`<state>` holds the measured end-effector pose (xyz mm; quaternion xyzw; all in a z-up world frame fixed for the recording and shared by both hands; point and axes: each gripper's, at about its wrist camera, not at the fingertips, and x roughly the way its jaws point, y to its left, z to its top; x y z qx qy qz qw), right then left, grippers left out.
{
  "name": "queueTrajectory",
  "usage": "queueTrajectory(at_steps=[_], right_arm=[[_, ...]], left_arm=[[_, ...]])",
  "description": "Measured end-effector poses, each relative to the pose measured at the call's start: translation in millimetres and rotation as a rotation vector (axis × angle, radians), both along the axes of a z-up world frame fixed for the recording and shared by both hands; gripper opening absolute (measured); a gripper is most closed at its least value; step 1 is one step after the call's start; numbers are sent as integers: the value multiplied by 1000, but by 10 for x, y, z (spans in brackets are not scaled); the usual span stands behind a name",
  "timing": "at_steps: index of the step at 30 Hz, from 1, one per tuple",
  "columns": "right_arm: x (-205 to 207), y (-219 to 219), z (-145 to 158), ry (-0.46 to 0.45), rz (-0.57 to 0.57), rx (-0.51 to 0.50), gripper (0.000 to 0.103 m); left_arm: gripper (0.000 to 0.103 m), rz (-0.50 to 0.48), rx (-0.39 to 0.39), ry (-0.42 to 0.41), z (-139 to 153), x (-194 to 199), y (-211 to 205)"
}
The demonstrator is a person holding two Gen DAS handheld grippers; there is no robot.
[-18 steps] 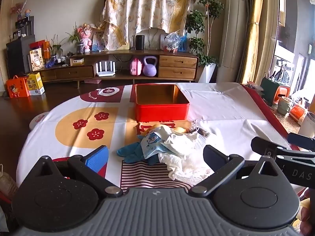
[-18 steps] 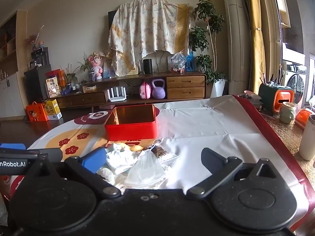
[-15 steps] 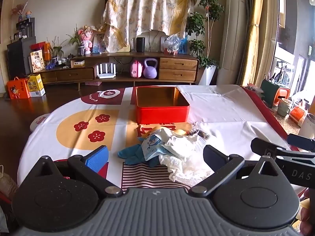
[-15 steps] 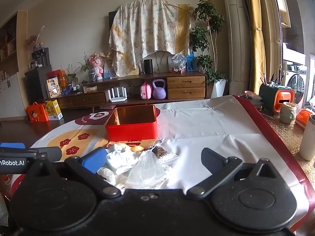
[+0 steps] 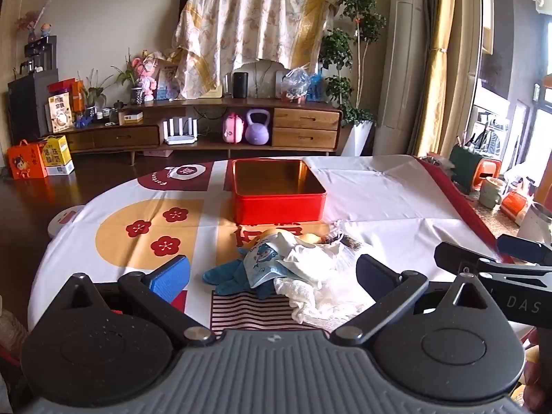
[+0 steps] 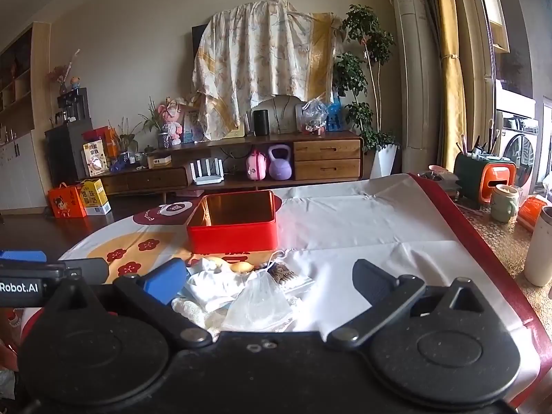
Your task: Organize soft objects
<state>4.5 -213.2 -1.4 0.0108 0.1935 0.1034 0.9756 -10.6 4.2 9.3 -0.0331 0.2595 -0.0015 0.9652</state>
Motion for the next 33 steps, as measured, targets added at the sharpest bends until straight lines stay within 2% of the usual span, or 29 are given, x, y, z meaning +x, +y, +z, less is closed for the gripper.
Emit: queueTrajectory(at_steps=[21, 33], right_arm=[[-5, -1, 14, -4, -3, -4, 103], [-12, -8, -35, 5, -6, 0, 103]], left_arm=[[103, 37, 17, -25, 4, -43, -25], [103, 39, -5, -10, -31, -58, -7]])
